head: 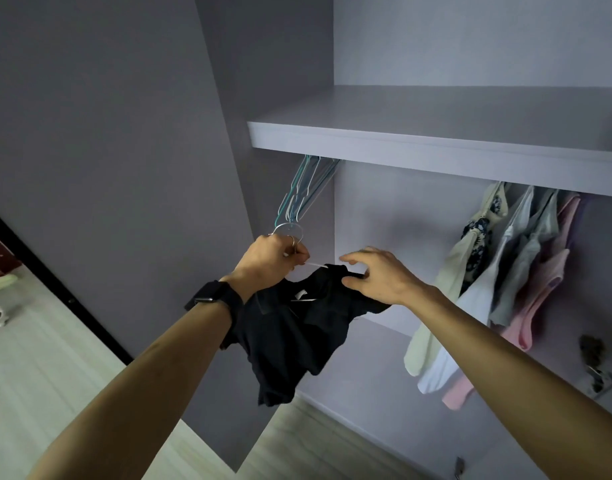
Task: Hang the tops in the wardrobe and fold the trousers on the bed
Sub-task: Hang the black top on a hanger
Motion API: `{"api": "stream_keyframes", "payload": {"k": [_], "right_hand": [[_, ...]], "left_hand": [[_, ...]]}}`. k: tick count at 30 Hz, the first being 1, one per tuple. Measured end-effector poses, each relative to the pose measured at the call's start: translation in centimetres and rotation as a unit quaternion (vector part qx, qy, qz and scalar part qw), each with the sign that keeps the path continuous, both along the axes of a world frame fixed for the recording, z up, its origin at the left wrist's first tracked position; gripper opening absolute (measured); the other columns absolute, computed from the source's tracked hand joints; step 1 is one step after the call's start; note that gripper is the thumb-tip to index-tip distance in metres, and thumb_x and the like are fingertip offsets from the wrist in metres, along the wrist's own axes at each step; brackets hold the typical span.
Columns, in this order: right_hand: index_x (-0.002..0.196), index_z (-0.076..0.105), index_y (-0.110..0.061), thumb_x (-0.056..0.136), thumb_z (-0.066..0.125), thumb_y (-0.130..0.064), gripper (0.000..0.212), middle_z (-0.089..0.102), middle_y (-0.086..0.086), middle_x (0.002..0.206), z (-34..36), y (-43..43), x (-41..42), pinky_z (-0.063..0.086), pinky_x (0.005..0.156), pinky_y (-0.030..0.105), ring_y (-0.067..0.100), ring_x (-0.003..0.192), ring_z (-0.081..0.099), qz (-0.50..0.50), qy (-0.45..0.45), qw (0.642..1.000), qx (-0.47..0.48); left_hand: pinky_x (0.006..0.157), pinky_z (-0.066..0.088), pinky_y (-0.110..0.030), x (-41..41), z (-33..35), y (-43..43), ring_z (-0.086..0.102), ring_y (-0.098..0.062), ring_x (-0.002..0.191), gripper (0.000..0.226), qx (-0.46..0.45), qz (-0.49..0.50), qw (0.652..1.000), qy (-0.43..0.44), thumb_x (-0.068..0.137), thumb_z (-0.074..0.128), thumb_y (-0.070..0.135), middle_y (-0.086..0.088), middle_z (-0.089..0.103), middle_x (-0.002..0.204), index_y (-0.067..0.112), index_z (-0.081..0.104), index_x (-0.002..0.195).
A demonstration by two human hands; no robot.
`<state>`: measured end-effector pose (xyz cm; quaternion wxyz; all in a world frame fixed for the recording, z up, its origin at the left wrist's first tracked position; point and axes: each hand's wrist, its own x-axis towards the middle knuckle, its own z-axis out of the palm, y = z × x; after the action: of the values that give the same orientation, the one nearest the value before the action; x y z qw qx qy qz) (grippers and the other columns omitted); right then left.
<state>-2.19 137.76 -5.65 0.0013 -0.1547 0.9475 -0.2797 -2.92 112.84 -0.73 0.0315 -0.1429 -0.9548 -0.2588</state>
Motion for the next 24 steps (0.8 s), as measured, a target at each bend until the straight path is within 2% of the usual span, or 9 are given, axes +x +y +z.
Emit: {"api": "stream_keyframes", "payload": {"k": [4, 10, 13, 15, 16, 18, 21, 24], "right_hand": [[0.121, 0.069, -0.031, 0.098, 0.061, -0.041, 0.025, 0.064, -0.009, 0.114, 0.1, 0.1, 0.7, 0.052, 0.085, 0.035, 0.008, 0.085, 0.052, 0.019, 0.065, 0.996, 0.049], [0.114, 0.069, -0.026, 0.099, 0.059, -0.043, 0.025, 0.062, -0.008, 0.104, -0.5, 0.3, 1.6, 0.051, 0.083, 0.033, 0.012, 0.087, 0.057, 0.021, 0.063, 0.995, 0.071], [0.115, 0.069, -0.022, 0.098, 0.062, -0.038, 0.025, 0.064, -0.004, 0.103, -0.7, 0.1, 1.9, 0.048, 0.081, 0.029, 0.013, 0.088, 0.057, 0.006, 0.047, 0.996, 0.07], [0.11, 0.07, -0.019, 0.098, 0.062, -0.034, 0.021, 0.066, -0.001, 0.099, -1.0, -0.2, 1.9, 0.048, 0.079, 0.032, 0.017, 0.087, 0.059, -0.028, 0.047, 0.996, 0.067], [0.105, 0.071, -0.017, 0.097, 0.063, -0.033, 0.019, 0.067, 0.0, 0.095, -1.2, -0.4, 1.9, 0.049, 0.078, 0.033, 0.019, 0.085, 0.06, -0.052, 0.048, 0.995, 0.063], [0.096, 0.071, -0.015, 0.095, 0.065, -0.028, 0.015, 0.069, 0.002, 0.088, -1.5, -0.5, 2.0, 0.05, 0.074, 0.035, 0.022, 0.081, 0.061, -0.096, 0.047, 0.993, 0.059], [0.088, 0.069, -0.011, 0.095, 0.062, -0.025, 0.017, 0.069, 0.007, 0.085, -1.6, -0.5, 2.2, 0.047, 0.071, 0.034, 0.027, 0.083, 0.063, -0.167, 0.027, 0.981, 0.09], [0.089, 0.066, -0.007, 0.098, 0.057, -0.026, 0.023, 0.069, 0.012, 0.09, -1.6, 0.0, 2.4, 0.036, 0.066, 0.03, 0.031, 0.088, 0.062, -0.248, 0.005, 0.96, 0.126]], "left_hand": [[0.068, 0.043, -0.008, -0.1, 0.7, 0.9, 0.065, 0.001, 0.071, 0.01, 0.021, -0.019, 1.0, -0.01, 0.095, 0.068, 0.023, 0.021, 0.067, 0.071, 0.026, 0.075, 0.089], [0.077, 0.049, -0.019, -0.3, 0.2, 1.9, 0.065, -0.004, 0.076, 0.012, 0.027, -0.039, 0.999, -0.026, 0.094, 0.067, 0.024, 0.008, 0.072, 0.077, 0.027, 0.076, 0.087], [0.074, 0.046, -0.01, -1.8, -0.3, 2.5, 0.063, 0.007, 0.071, 0.011, 0.055, -0.06, 0.996, -0.028, 0.093, 0.068, 0.018, 0.014, 0.07, 0.074, 0.022, 0.076, 0.087], [0.071, 0.041, -0.001, -3.0, -0.9, 3.1, 0.06, 0.016, 0.071, 0.01, 0.07, -0.072, 0.994, -0.032, 0.094, 0.068, 0.016, 0.017, 0.07, 0.077, 0.02, 0.077, 0.091], [0.074, 0.043, -0.002, -3.6, -1.3, 3.3, 0.061, 0.014, 0.075, 0.008, 0.074, -0.077, 0.994, -0.033, 0.094, 0.069, 0.02, 0.017, 0.07, 0.081, 0.022, 0.076, 0.095], [0.089, 0.049, -0.016, -4.8, -2.4, 3.6, 0.066, 0.002, 0.093, 0.017, 0.061, -0.088, 0.993, -0.046, 0.094, 0.069, 0.034, 0.015, 0.072, 0.098, 0.029, 0.074, 0.108], [0.102, 0.05, -0.036, -6.9, -3.4, 2.5, 0.062, -0.015, 0.116, 0.048, -0.016, -0.102, 0.991, -0.086, 0.088, 0.062, 0.056, 0.008, 0.065, 0.13, 0.037, 0.062, 0.131], [0.11, 0.043, -0.045, -9.3, -3.6, 1.1, 0.047, -0.021, 0.135, 0.049, -0.062, -0.117, 0.991, -0.035, 0.096, 0.058, 0.045, 0.004, 0.045, 0.152, 0.035, 0.05, 0.143]]}}
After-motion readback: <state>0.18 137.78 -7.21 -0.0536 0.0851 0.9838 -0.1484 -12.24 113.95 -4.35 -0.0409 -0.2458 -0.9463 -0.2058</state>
